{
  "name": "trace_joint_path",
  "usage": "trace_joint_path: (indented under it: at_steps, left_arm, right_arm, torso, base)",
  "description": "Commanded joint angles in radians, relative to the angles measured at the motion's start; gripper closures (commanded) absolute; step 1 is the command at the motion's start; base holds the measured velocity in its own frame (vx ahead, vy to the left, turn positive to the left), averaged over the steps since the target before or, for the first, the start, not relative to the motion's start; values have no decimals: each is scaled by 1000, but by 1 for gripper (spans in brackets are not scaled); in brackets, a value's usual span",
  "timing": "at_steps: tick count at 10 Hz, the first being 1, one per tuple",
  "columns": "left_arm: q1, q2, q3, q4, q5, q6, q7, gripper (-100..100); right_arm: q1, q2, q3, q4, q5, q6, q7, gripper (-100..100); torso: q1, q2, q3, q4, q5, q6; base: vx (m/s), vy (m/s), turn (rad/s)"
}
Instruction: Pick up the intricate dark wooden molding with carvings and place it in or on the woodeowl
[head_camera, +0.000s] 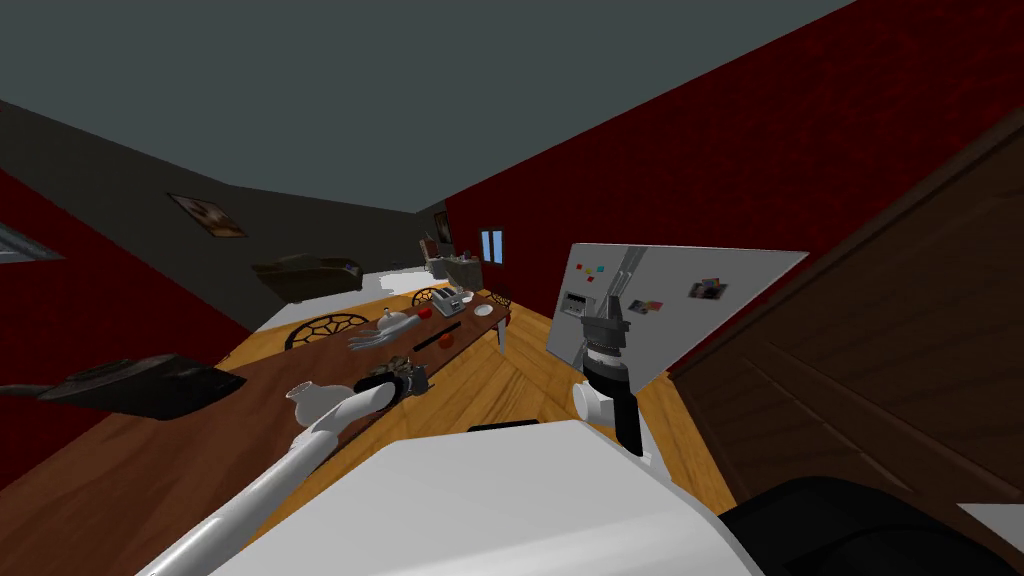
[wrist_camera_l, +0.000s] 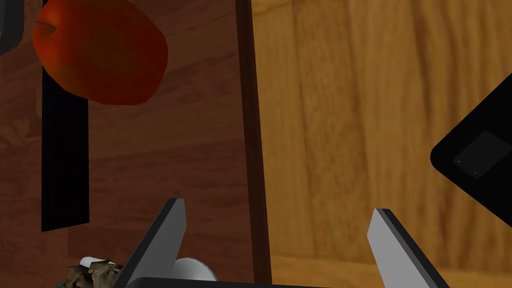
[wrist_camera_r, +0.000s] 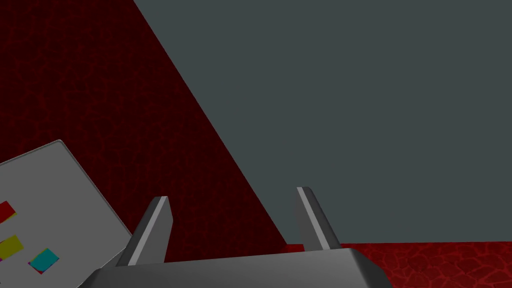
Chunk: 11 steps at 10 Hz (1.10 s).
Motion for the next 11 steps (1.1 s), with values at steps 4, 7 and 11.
trace_joint_path:
  at_steps: [4,7,11]
  left_arm:
    - [-16,88,0,103,84,125,57,-100]
    - [-25,120,0,152,115,175,75,-100]
    - [-42,209,2,261,191,290,125,-100]
  right_arm:
    - [0,0,0,0,0,0,0,0]
    - [0,0,0,0,0,0,0,0]
    - [0,0,0,0,0,0,0,0]
  torso:
    - [2,0,0,0,1,-1]
    - [2,-1,-1,0,0,0]
    - [3,-4,-3,-1,1,-1]
  base:
    - [74,23,-154]
    - [81,30,-137]
    - [132,59,-204]
